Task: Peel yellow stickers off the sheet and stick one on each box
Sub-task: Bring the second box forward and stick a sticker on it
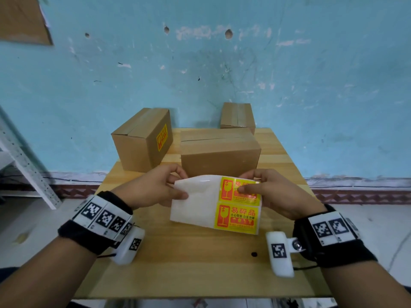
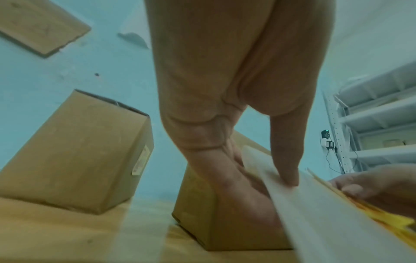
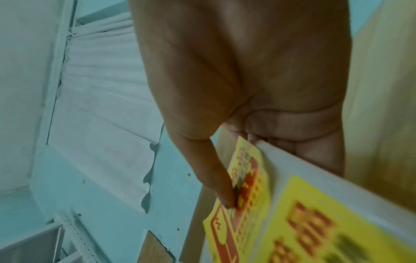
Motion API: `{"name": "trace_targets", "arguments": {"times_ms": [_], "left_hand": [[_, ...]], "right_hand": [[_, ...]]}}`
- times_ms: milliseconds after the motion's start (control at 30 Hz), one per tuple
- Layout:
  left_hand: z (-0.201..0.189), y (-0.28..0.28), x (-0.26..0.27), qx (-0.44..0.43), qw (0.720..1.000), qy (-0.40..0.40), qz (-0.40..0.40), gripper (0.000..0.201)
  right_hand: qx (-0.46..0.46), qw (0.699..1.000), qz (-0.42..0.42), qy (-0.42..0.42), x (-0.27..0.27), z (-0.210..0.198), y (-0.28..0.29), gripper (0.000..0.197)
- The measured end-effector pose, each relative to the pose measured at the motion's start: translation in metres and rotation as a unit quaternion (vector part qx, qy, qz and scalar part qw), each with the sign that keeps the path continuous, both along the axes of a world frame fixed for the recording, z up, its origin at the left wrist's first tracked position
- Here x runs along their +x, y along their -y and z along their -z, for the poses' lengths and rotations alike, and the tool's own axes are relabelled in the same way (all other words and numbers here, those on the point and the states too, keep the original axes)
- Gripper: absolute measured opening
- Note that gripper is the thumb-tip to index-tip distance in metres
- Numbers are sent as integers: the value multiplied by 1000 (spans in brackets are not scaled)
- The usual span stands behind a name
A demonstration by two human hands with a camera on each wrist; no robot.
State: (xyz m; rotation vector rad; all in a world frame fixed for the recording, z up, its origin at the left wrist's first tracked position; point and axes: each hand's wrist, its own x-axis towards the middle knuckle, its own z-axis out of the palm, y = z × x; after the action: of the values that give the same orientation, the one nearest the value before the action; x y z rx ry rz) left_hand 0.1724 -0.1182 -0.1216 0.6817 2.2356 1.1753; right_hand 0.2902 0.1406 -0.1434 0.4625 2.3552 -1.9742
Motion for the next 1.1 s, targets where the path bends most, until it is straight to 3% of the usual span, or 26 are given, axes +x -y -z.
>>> {"name": "trace_targets", "arguments": {"times_ms": [33,100,167,200,333,433,567,667,833,900,1033,1100], "left_hand": [[-1,1,1,-1,1000,-3,-22,34],[-5,4,11,-124,982,-140,-33,42],[-4,4,26,-244,909,-334,-42,45],[-6,1,36,-239,892,-383,-33,40],[-4,-22,52,-81,930,-340,114,14],[11,-34,46,-2,942,-291,168,36],[11,-28,35,76,938,-314,123,42],[7,-19,33,125,941,-305,70,40],[5,-12,35,155,930,-326,63,49],[7,-12,34,176,930,-319,44,44],[9,-9,32,199,927,-317,25,19],[10,-7,30,179,921,-345,30,8]], "right_hand": [[-27,1000,10,-7,0,-1,-1,15],[-50,998,31,-20,0,-1,-1,12],[-45,997,53,-35,-1,0,2,11],[-43,996,59,-42,-1,1,5,12],[-85,994,51,-53,-5,4,16,10],[-175,982,13,-71,-6,6,27,6],[-261,960,-31,-97,-10,4,33,34],[-287,951,-45,-110,-14,1,36,41],[-311,936,-66,-151,-21,-5,48,51],[-292,941,-60,-157,-23,-8,52,47],[-255,955,-40,-147,-21,-9,56,14],[-244,957,-43,-149,-20,-7,58,15]]}}
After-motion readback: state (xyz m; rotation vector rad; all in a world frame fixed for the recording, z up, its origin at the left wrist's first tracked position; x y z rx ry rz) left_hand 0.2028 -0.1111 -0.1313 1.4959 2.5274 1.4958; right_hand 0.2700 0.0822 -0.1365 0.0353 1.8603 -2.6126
